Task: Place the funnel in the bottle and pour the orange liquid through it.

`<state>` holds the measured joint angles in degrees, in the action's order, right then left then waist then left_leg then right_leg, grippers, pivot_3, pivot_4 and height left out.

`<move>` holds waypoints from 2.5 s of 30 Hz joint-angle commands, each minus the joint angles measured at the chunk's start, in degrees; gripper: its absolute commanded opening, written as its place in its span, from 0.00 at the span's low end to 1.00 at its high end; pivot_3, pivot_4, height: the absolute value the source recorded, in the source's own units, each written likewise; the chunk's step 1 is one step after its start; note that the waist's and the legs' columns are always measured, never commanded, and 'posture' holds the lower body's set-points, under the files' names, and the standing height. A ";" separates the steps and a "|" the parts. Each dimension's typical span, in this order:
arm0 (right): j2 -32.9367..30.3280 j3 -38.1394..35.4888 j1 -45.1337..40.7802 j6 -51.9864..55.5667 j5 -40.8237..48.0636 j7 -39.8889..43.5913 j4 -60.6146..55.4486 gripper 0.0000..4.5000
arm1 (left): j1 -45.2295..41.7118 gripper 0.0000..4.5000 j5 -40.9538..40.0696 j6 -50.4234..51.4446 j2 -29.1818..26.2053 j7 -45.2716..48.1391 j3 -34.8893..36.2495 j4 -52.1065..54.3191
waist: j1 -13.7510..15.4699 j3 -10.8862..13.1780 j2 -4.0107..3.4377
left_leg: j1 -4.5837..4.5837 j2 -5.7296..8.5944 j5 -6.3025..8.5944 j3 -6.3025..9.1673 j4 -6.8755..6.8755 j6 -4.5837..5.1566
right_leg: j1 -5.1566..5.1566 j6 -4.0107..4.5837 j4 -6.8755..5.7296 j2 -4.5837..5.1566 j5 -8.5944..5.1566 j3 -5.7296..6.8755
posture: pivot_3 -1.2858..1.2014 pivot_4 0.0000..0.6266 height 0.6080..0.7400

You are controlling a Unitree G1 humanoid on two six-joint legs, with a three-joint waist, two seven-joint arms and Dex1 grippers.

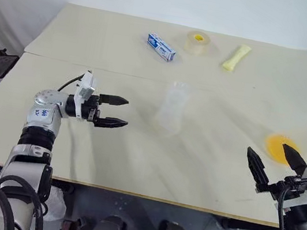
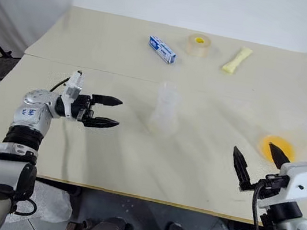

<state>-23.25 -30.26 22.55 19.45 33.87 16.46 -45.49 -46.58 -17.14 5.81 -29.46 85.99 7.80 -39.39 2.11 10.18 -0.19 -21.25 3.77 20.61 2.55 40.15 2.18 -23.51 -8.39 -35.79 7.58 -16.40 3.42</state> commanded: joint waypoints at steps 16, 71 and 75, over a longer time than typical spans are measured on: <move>-2.70 -8.21 -10.24 -3.32 -4.03 -3.64 17.08 1.00 | -0.25 1.00 -4.81 -5.01 1.66 5.13 -3.46 -0.20 | -1.38 -0.02 -0.01 | 0.12 -0.02 0.00 -0.35 -0.10 0.08 | -0.09 0.00 -0.07 -0.07 0.00 -0.31 | 0.52 0.24 1.00; -8.47 0.47 -38.97 -5.75 -10.78 -2.64 33.78 0.54 | 2.23 1.00 -6.67 -4.17 1.58 1.44 -3.87 3.93 | -2.22 -0.01 -0.06 | 0.05 -0.01 -0.01 -0.33 -0.11 0.08 | -0.16 0.00 -0.03 0.00 0.00 -0.32 | 0.52 0.24 1.00; -9.28 5.08 -40.39 -1.20 -11.86 -3.22 25.97 0.54 | 1.04 1.00 -6.20 -6.20 2.08 1.64 -3.86 1.35 | -2.21 -0.01 -0.06 | 0.05 -0.01 -0.01 -0.33 -0.11 0.08 | -0.17 0.00 -0.04 0.00 0.00 -0.32 | 0.52 0.24 1.00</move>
<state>-31.04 -25.93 -16.31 17.33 21.98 13.92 -14.24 -44.26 -23.26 1.23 -27.54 85.95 3.45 -37.43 -0.10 10.17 -0.25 -21.21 3.77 20.60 2.22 40.05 2.26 -23.69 -8.39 -35.82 7.58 -16.40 3.10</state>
